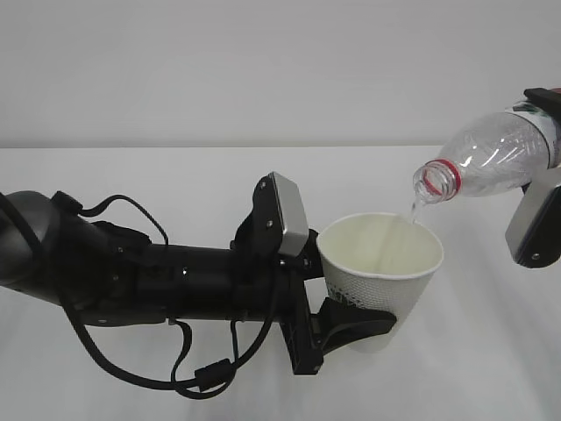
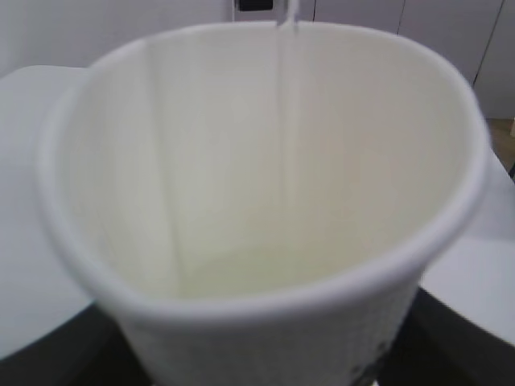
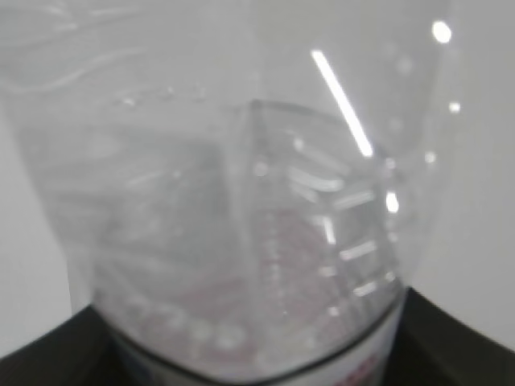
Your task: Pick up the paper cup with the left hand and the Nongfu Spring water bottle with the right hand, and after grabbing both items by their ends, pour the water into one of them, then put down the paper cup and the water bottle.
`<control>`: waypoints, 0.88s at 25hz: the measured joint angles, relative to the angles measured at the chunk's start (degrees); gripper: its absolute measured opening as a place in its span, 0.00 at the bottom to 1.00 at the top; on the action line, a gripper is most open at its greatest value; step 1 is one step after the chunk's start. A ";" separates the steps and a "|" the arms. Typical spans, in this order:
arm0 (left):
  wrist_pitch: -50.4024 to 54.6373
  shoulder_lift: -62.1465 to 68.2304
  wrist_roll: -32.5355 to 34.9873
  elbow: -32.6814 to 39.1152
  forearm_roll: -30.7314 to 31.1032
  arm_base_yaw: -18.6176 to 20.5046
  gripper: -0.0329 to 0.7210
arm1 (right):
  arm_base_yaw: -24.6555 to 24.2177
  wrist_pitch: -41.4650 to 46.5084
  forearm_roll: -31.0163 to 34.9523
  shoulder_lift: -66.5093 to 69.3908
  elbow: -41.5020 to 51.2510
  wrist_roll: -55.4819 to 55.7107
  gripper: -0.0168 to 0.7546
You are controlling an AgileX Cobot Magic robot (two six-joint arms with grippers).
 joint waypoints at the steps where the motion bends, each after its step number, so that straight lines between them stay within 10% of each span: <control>1: 0.00 0.00 0.00 0.00 0.00 0.00 0.73 | 0.00 0.00 0.00 0.00 0.00 0.00 0.65; 22: 0.00 0.00 -0.34 0.00 0.00 0.00 0.73 | 0.00 0.00 0.00 0.00 0.00 0.00 0.65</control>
